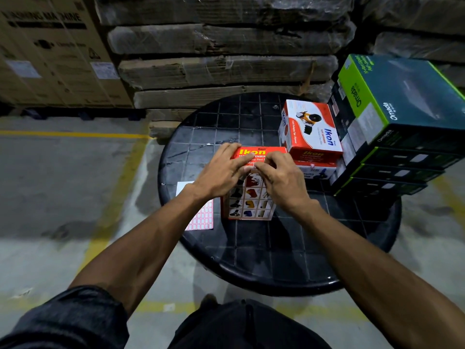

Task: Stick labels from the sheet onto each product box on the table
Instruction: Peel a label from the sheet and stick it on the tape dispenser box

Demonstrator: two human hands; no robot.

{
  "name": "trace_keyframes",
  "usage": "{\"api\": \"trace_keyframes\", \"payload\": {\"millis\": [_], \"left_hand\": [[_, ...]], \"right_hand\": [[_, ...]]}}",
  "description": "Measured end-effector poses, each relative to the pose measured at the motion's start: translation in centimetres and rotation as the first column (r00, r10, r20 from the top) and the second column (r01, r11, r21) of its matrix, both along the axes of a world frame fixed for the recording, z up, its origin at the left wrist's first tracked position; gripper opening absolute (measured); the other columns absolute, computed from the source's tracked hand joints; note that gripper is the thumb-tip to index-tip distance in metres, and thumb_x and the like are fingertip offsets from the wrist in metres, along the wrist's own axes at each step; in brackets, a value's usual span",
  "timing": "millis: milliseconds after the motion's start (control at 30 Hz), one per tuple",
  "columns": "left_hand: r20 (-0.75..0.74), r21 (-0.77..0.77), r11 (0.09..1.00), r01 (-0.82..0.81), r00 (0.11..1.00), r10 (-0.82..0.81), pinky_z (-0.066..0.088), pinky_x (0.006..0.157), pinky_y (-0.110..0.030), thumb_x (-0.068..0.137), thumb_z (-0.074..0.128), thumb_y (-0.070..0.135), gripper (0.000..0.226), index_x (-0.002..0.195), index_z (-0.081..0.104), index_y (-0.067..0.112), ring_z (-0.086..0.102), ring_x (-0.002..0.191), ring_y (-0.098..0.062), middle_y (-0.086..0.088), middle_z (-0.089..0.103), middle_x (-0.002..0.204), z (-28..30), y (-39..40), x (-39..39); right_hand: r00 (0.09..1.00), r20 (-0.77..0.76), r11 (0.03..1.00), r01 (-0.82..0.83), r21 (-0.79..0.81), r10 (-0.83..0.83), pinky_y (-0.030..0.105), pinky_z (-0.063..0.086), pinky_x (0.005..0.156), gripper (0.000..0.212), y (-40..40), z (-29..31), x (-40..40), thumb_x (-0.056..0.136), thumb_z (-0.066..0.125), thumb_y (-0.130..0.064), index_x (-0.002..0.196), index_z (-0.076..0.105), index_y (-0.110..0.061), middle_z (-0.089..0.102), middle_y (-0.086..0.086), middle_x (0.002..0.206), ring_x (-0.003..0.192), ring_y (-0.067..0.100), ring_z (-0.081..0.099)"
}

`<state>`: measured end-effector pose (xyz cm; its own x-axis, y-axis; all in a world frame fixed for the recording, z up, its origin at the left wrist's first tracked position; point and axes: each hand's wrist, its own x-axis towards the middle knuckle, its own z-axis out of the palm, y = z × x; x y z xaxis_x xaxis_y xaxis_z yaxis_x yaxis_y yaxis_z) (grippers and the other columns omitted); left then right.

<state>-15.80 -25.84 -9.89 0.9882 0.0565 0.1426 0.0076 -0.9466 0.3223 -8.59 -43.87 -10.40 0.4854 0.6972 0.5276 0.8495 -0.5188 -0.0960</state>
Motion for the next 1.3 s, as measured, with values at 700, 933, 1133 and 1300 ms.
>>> {"api": "trace_keyframes", "payload": {"millis": [700,933,1133,1300], "left_hand": [[-0.055,-0.020,1.000,0.003,0.998,-0.004,0.034,0.110,-0.051,0.090,0.023,0.064,0.070,0.145,0.041,0.025,0.030,0.135,-0.027,-0.014,0.035,0.145,0.2,0.0,-0.3],[-0.086,0.078,0.996,-0.032,0.996,0.038,0.023,0.114,-0.048,0.082,0.027,0.075,0.089,0.154,0.017,0.024,0.031,0.138,-0.024,-0.008,0.032,0.153,1.7,-0.9,-0.5],[-0.110,0.142,0.989,-0.044,0.992,0.060,0.019,0.117,-0.049,0.088,0.045,0.070,0.088,0.154,0.017,0.018,0.031,0.140,-0.024,-0.006,0.032,0.155,2.1,-1.2,0.1],[-0.080,0.190,0.981,-0.025,0.996,0.040,0.020,0.115,-0.042,0.090,0.042,0.067,0.082,0.151,0.025,0.015,0.034,0.137,-0.022,-0.006,0.037,0.151,1.9,-1.3,-0.1]], "right_hand": [[0.969,-0.224,0.989,0.072,-0.127,-0.100,0.041,0.029,0.111,0.060,-2.4,0.6,0.2,0.093,0.062,-0.037,0.143,0.043,-0.010,0.041,0.014,0.143,0.132,0.029,0.039],[0.888,-0.452,0.985,0.007,-0.173,-0.085,0.044,0.013,0.120,0.091,-2.2,1.7,1.0,0.087,0.065,-0.049,0.155,0.015,-0.016,0.017,0.005,0.160,0.148,0.021,0.011],[0.893,-0.444,0.989,-0.002,-0.151,-0.066,0.043,0.026,0.116,0.086,-1.7,2.1,1.0,0.084,0.069,-0.046,0.152,0.025,-0.015,0.029,0.005,0.151,0.140,0.021,0.026],[0.908,-0.414,0.984,-0.008,-0.177,-0.067,0.046,0.030,0.115,0.082,-1.9,2.1,1.0,0.085,0.068,-0.048,0.151,0.028,-0.019,0.029,0.007,0.152,0.139,0.023,0.028]]}}
